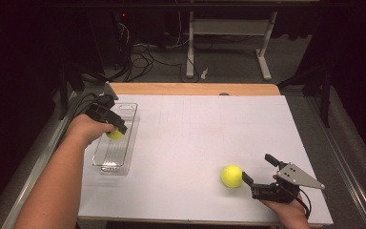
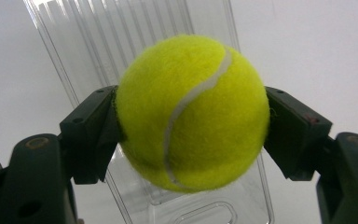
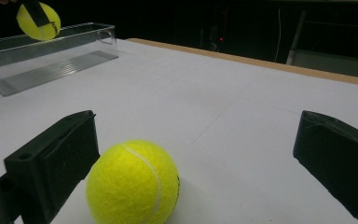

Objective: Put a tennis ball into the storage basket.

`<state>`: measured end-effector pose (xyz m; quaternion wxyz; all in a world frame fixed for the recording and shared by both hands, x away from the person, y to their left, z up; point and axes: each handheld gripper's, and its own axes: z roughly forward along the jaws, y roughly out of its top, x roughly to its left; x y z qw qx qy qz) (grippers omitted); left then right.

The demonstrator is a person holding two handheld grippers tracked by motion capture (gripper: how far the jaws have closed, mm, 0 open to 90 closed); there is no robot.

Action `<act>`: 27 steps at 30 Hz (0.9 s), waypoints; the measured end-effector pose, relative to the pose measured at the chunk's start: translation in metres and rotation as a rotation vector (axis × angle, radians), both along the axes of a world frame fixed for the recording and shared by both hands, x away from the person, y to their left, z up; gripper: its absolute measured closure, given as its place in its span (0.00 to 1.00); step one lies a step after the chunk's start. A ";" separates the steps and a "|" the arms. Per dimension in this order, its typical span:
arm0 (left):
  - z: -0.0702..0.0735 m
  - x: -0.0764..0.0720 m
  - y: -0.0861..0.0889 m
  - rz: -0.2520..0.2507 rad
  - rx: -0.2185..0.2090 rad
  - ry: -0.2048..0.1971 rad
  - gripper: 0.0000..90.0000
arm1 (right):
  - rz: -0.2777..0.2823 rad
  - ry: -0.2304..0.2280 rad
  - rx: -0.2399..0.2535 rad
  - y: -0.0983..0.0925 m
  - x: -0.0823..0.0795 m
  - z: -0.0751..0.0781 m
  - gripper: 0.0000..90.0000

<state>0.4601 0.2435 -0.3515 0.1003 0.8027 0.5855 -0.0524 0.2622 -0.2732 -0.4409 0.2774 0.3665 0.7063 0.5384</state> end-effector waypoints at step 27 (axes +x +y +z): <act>-0.016 0.008 -0.007 0.010 0.055 0.002 0.29 | 0.011 -0.001 -0.008 0.002 0.000 0.000 0.01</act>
